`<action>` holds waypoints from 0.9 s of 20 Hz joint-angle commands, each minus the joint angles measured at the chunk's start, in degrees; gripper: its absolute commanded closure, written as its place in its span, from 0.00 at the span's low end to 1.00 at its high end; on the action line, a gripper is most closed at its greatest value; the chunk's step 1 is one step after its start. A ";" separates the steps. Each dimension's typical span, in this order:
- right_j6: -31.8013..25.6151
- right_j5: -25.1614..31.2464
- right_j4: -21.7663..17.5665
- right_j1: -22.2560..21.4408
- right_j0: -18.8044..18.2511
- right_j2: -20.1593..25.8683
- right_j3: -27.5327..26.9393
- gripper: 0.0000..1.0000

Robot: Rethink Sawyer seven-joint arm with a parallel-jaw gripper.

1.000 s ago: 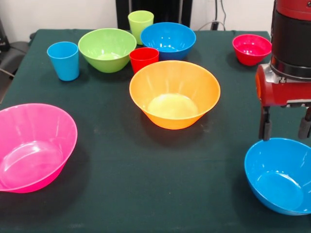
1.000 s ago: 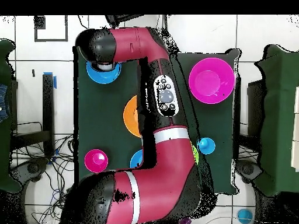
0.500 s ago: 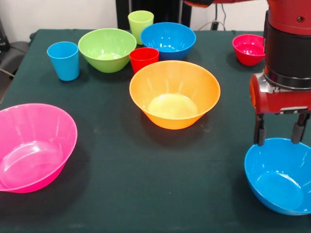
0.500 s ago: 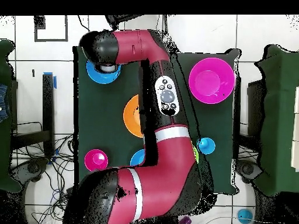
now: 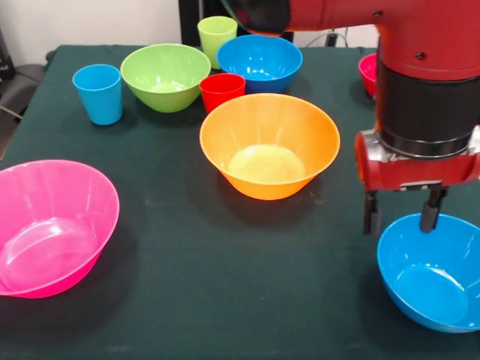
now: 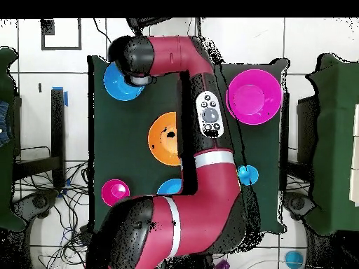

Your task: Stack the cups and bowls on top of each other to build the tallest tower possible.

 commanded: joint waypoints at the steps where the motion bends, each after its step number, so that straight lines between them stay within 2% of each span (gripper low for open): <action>1: -24.34 8.01 -4.70 3.69 -1.87 3.57 -4.63 0.00; 5: -25.37 7.11 -4.03 3.69 -2.42 3.46 -3.92 0.00; 8: -25.36 5.30 -3.22 2.56 -2.90 2.98 -0.84 0.00; 15: -26.16 2.35 0.85 2.45 -4.66 6.34 4.55 0.00; 18: -25.53 1.78 1.22 2.38 -4.94 6.72 5.43 0.00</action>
